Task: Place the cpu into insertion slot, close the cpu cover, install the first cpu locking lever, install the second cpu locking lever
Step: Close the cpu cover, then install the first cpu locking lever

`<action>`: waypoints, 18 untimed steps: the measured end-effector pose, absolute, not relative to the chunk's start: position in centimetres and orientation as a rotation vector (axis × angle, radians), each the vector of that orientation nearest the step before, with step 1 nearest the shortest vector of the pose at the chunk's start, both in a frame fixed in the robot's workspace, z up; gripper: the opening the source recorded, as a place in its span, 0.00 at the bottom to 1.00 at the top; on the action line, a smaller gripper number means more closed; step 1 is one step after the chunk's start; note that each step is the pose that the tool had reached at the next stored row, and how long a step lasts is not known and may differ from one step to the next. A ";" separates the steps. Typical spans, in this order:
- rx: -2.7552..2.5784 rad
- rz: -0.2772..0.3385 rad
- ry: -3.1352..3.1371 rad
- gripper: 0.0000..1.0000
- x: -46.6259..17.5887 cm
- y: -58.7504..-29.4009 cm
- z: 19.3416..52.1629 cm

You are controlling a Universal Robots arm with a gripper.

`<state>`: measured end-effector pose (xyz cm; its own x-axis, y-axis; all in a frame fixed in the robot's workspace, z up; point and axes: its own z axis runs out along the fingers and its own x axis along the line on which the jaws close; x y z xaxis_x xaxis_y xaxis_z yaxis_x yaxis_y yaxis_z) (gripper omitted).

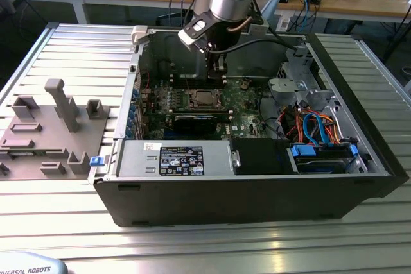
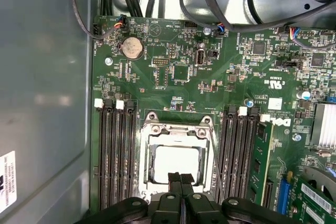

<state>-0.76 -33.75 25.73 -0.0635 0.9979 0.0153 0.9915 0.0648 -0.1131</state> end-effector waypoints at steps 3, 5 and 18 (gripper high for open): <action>-2.087 0.110 -2.226 0.11 -0.8 -33.7 25.9; -2.087 0.110 -2.226 0.11 -0.8 -33.7 25.9; -2.087 0.100 -2.237 0.11 -0.8 -33.7 25.9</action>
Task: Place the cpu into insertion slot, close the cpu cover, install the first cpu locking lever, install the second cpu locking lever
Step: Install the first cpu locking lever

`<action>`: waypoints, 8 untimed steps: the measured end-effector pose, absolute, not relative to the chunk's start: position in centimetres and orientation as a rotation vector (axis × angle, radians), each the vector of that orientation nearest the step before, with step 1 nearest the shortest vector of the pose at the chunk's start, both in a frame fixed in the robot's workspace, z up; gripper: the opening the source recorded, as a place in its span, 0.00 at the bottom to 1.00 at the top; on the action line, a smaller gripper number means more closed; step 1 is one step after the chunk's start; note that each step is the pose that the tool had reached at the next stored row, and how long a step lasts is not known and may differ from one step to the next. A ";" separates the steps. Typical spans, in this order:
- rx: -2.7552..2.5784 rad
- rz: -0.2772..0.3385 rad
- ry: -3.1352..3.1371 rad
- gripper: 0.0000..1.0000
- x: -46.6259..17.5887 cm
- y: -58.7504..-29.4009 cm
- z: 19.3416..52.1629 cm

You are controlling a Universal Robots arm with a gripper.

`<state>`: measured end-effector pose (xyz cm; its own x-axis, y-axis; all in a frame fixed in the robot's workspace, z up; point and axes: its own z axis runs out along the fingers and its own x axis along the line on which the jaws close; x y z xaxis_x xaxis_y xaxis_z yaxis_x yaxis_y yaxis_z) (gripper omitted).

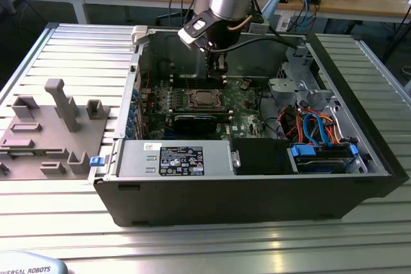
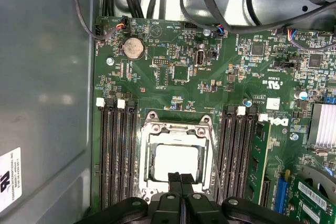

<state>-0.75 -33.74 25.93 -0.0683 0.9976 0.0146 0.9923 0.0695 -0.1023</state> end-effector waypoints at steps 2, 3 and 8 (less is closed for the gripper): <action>-2.113 0.047 -2.265 0.11 -0.8 -33.7 25.9; -2.123 0.027 -2.275 0.11 -0.8 -33.7 25.9; -2.126 0.021 -2.279 0.11 -0.8 -33.7 25.9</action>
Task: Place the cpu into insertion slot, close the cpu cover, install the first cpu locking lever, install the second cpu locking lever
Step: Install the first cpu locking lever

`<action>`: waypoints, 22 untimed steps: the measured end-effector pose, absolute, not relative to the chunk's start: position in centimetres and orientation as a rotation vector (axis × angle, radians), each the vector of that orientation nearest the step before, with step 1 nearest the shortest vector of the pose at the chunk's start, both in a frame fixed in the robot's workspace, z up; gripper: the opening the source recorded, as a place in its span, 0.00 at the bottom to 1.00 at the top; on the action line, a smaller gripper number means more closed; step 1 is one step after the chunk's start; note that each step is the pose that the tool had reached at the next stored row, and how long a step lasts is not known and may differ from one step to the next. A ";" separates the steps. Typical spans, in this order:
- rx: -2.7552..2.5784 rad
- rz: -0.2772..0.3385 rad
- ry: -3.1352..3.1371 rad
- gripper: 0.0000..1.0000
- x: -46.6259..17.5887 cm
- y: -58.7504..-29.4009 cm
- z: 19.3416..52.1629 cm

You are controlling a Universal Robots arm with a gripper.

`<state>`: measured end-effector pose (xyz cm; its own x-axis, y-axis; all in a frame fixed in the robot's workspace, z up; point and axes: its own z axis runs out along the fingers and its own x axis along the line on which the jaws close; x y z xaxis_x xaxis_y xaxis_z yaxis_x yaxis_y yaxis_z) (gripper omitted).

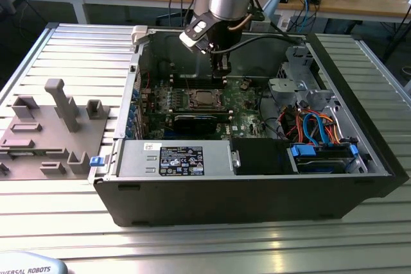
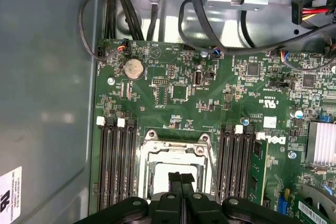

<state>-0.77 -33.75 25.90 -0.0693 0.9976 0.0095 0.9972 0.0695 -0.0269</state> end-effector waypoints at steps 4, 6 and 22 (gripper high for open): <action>-2.127 0.015 -2.283 0.11 -0.8 -33.7 25.9; -2.106 0.016 -2.302 0.11 -0.8 -33.8 25.9; -1.933 0.018 -2.451 0.11 -0.8 -33.7 25.9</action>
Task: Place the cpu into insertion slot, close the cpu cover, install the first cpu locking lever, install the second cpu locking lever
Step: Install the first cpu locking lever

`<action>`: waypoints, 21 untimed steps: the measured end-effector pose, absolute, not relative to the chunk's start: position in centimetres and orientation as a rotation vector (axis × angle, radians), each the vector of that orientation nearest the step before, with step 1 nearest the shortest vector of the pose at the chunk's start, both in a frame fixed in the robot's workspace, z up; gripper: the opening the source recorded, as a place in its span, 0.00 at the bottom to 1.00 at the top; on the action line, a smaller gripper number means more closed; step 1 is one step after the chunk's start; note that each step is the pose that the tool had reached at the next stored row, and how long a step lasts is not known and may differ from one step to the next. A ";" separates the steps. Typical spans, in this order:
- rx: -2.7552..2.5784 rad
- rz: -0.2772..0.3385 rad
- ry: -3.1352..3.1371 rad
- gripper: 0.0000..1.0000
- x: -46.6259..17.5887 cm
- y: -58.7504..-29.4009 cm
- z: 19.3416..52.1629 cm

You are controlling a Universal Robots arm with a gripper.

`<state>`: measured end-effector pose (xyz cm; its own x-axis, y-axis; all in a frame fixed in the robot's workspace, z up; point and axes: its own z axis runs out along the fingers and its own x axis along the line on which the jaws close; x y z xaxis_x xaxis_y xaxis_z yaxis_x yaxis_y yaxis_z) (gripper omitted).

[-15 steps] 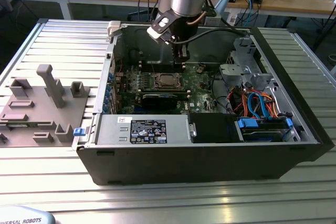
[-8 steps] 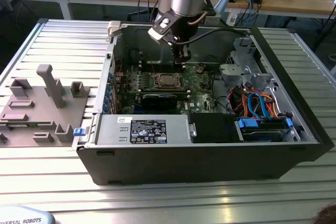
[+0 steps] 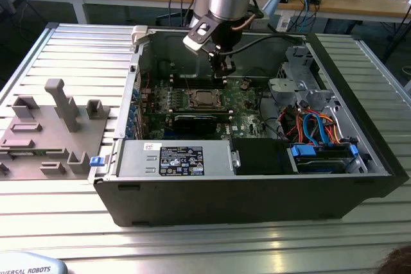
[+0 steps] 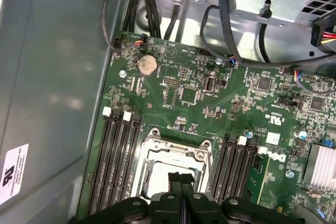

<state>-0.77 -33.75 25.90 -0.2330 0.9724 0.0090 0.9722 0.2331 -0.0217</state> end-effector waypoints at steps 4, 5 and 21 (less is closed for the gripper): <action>-1.891 0.018 -2.483 0.11 -0.8 -33.7 25.9; -1.883 0.019 -2.489 0.11 -0.8 -33.7 25.9; -1.759 0.020 -2.579 0.11 -0.8 -33.7 25.9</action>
<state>-0.77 -33.75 25.90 -0.3653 0.9309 0.0090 0.9306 0.3654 -0.0217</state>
